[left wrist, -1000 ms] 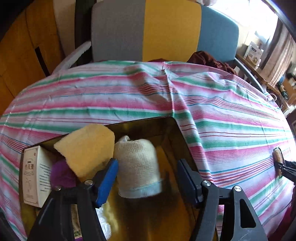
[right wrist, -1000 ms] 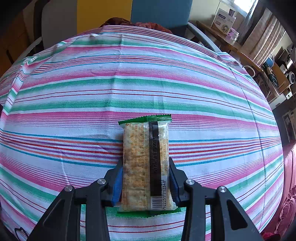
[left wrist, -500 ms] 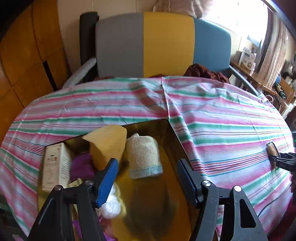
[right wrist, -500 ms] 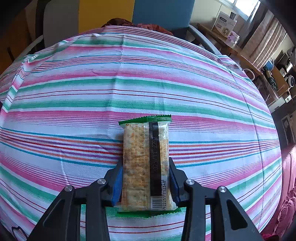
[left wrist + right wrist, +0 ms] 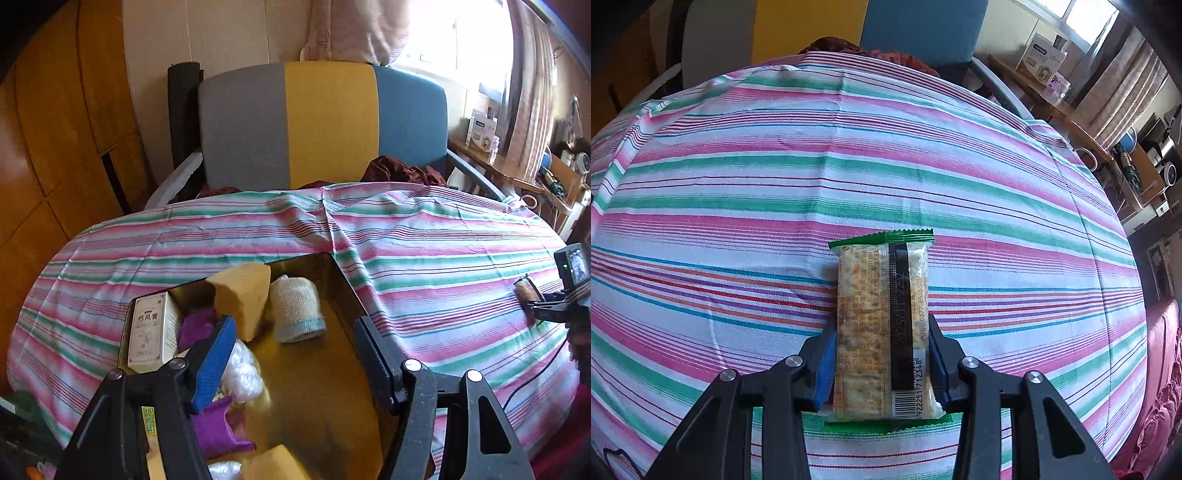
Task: Organize objects
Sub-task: 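Withdraw the open left tool from the tray, then carry the cracker packet into the tray and open the right gripper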
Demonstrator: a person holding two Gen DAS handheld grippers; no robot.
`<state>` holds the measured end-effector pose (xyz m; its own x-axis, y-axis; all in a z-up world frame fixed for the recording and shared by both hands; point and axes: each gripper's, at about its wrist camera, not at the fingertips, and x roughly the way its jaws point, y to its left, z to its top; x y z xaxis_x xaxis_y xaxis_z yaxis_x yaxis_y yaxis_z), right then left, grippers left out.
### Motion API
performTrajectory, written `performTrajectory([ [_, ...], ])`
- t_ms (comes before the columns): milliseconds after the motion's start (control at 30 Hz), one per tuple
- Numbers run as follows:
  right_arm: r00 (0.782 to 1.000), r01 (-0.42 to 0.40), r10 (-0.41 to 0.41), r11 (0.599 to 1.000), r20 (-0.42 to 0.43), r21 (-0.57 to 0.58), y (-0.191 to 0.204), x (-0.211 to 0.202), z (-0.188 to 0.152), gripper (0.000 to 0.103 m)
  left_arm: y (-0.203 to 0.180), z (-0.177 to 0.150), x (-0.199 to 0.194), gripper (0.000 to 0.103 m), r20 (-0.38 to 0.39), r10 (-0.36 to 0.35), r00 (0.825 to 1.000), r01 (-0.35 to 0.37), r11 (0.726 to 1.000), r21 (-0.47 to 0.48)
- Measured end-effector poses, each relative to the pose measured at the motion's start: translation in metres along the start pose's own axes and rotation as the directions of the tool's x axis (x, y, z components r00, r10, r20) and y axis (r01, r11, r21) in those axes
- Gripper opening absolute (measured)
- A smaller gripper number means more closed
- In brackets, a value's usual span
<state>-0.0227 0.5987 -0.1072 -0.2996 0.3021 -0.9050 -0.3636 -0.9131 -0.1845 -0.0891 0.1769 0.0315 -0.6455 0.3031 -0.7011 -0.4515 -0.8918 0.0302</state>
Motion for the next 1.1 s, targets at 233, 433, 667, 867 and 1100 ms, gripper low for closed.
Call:
performTrajectory([
  [233,0.999,0.017,-0.015,0.999,-0.039,0.030,0.006,-0.004,-0.001,0.040,0.013,-0.014,-0.008,0.067,-0.013,-0.013,1.000,0.013,0.999,-0.042],
  [433,0.997,0.008,-0.003,0.998,-0.082,0.059,0.014,-0.011,-0.003,0.040,0.030,-0.027,-0.011,0.067,-0.021,-0.009,1.000,0.007,0.997,-0.079],
  [667,0.996,-0.029,0.030,0.999,-0.087,0.017,0.052,-0.024,-0.010,0.040,0.059,-0.045,-0.014,0.067,-0.037,-0.002,0.999,-0.004,0.987,-0.163],
  [867,0.994,-0.074,0.068,0.996,-0.088,-0.057,0.102,-0.038,-0.017,0.040,0.083,-0.061,-0.021,0.067,-0.038,0.034,0.999,-0.042,0.978,-0.203],
  [1100,0.974,-0.223,0.219,0.973,-0.066,-0.067,0.147,-0.064,-0.021,0.040,0.113,-0.076,-0.032,0.067,-0.033,0.063,0.997,-0.070,0.961,-0.266],
])
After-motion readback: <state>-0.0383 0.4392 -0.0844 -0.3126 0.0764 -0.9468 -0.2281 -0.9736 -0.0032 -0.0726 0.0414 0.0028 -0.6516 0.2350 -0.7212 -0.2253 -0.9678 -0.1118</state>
